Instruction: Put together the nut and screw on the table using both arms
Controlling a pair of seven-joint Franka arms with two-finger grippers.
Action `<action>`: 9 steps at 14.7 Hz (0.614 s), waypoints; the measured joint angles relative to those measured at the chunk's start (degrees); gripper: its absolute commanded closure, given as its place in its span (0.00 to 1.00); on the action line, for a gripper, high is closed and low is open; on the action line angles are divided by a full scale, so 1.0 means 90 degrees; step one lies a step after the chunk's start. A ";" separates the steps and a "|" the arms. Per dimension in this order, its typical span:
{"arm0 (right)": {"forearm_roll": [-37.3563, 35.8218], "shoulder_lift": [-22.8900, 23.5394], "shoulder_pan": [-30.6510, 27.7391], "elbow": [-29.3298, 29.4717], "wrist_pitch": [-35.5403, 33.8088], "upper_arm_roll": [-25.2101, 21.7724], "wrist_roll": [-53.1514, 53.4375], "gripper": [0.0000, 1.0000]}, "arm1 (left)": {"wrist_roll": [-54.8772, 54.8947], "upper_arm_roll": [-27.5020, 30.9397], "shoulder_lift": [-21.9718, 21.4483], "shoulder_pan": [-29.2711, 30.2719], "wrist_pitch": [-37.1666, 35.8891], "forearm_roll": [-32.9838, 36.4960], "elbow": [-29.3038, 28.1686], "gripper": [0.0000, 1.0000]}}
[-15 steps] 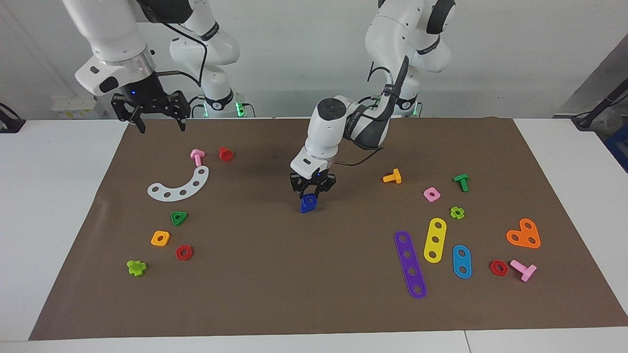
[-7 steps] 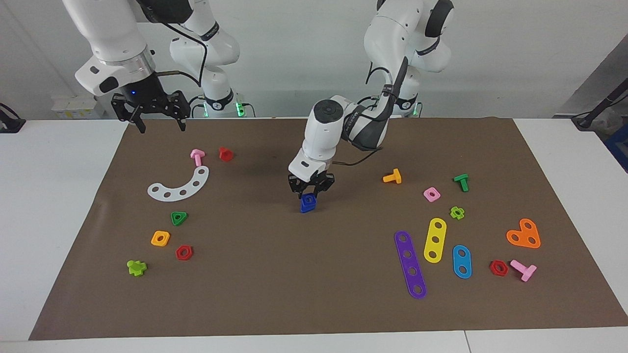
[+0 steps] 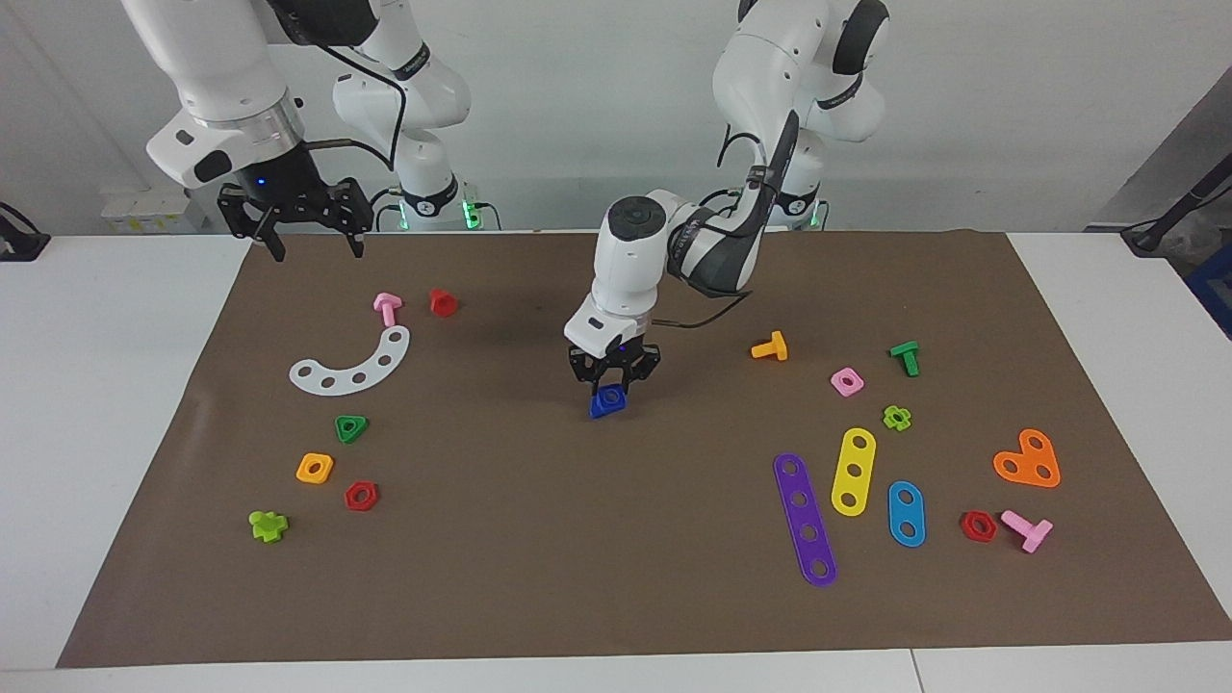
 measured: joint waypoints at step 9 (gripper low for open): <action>0.0000 0.0000 -0.0001 -0.0001 0.0000 -0.0002 0.0000 0.00 | 0.0007 0.0014 0.0021 -0.0081 0.0438 0.0188 -0.0098 0.90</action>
